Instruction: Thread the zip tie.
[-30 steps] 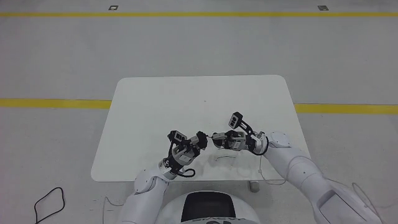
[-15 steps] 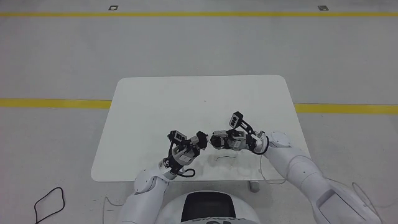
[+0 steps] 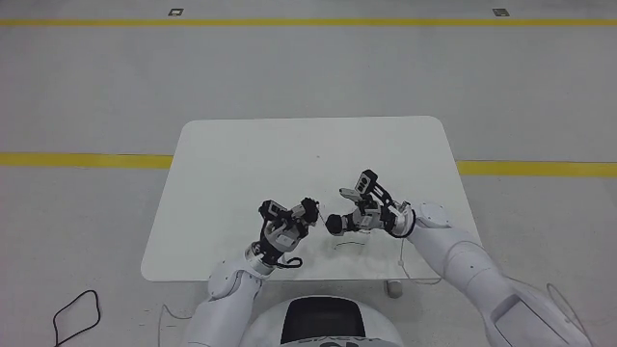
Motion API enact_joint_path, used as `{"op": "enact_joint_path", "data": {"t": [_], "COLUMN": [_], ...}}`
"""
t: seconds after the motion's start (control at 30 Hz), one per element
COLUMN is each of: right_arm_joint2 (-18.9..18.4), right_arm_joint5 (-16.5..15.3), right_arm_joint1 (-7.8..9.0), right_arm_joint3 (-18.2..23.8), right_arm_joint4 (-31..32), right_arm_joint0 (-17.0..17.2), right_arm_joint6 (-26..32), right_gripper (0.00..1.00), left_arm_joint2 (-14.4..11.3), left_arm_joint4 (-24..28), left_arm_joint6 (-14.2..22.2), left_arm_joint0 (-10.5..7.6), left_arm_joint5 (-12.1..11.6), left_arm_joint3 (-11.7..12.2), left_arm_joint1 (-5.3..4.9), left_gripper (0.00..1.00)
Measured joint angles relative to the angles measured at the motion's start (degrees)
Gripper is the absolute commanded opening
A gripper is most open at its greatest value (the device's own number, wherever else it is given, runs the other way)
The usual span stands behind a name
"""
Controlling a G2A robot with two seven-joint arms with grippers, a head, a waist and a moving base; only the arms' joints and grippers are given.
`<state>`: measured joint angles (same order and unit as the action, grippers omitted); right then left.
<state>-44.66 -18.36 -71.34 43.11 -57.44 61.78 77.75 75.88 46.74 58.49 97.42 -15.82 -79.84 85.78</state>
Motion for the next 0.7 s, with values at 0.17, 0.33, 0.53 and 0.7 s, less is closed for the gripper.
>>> {"op": "enact_joint_path", "data": {"t": [0.17, 0.33, 0.53, 0.7], "right_arm_joint2": [-6.32, -14.31, -14.60, -16.41], "right_arm_joint5": [-1.15, -1.12, -1.12, -1.12], "right_arm_joint1": [2.46, 4.86, 4.93, 5.34], "right_arm_joint3": [3.75, 11.58, 11.80, 16.44], "right_arm_joint4": [1.65, 6.10, 6.27, 10.62], "right_arm_joint0": [2.18, 6.71, 6.85, 8.49], "right_arm_joint6": [-0.10, -1.93, -2.07, -6.95], "right_gripper": [1.00, 1.00, 1.00, 1.00], "left_arm_joint2": [0.79, 0.67, 0.66, 0.51], "left_arm_joint4": [4.89, 4.14, 4.06, 7.94], "left_arm_joint6": [-0.23, -0.26, -0.26, -1.28], "left_arm_joint0": [2.29, 4.94, 4.98, 4.99], "left_arm_joint5": [4.56, 2.83, 2.74, 4.80], "left_arm_joint3": [-4.61, -10.10, -10.14, -12.68], "left_arm_joint1": [-0.67, -1.19, -1.19, -1.37], "left_gripper": [0.00, 0.00, 0.00, 0.00]}}
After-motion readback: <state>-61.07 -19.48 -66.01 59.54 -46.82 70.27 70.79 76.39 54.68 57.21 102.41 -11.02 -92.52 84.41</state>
